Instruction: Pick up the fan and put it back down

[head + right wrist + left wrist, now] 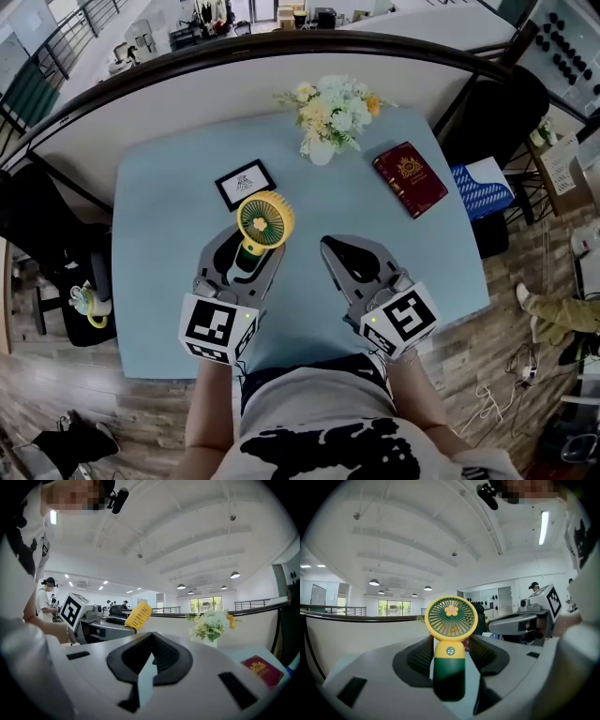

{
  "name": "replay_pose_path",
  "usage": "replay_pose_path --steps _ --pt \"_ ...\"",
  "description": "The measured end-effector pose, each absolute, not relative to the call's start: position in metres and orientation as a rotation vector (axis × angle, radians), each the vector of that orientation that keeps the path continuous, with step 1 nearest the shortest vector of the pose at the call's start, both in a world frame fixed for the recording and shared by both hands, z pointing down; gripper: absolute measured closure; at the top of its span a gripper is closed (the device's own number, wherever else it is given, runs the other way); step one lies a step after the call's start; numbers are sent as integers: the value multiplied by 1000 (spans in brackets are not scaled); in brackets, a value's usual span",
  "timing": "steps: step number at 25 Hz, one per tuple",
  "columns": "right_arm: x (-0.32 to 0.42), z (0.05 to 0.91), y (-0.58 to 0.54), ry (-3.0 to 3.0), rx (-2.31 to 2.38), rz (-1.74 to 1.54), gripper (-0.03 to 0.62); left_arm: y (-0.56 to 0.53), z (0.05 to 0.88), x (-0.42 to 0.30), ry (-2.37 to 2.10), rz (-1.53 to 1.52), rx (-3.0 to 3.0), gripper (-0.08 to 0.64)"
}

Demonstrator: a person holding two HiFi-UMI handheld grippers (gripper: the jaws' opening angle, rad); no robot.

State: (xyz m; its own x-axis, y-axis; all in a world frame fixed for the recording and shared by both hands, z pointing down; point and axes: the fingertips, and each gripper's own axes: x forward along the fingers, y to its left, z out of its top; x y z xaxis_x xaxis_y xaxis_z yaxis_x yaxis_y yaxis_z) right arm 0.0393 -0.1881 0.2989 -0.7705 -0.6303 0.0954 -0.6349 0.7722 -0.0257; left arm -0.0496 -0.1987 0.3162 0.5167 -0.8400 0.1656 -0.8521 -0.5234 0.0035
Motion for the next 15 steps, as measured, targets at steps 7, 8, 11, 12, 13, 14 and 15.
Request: replay_pose_path --steps 7,8,11,12,13,14,15 --pt "42 300 -180 -2880 1053 103 589 -184 317 -50 -1479 221 2679 314" --pt "42 301 -179 -2880 1056 105 588 -183 317 -50 -1481 219 2680 314" --pt "42 302 -176 -2876 1055 108 588 -181 320 -50 -1473 219 2677 314" --pt "42 303 -175 -2875 1053 109 589 -180 321 -49 -1468 217 2678 314" --pt "42 303 -175 -2874 1050 110 588 -180 322 -49 -1464 217 2680 314" --pt "41 304 -174 -2873 1047 112 588 -180 322 -48 -1460 219 2683 314" --pt "41 305 -174 -2872 1043 115 588 -180 323 -47 -1455 221 2684 314"
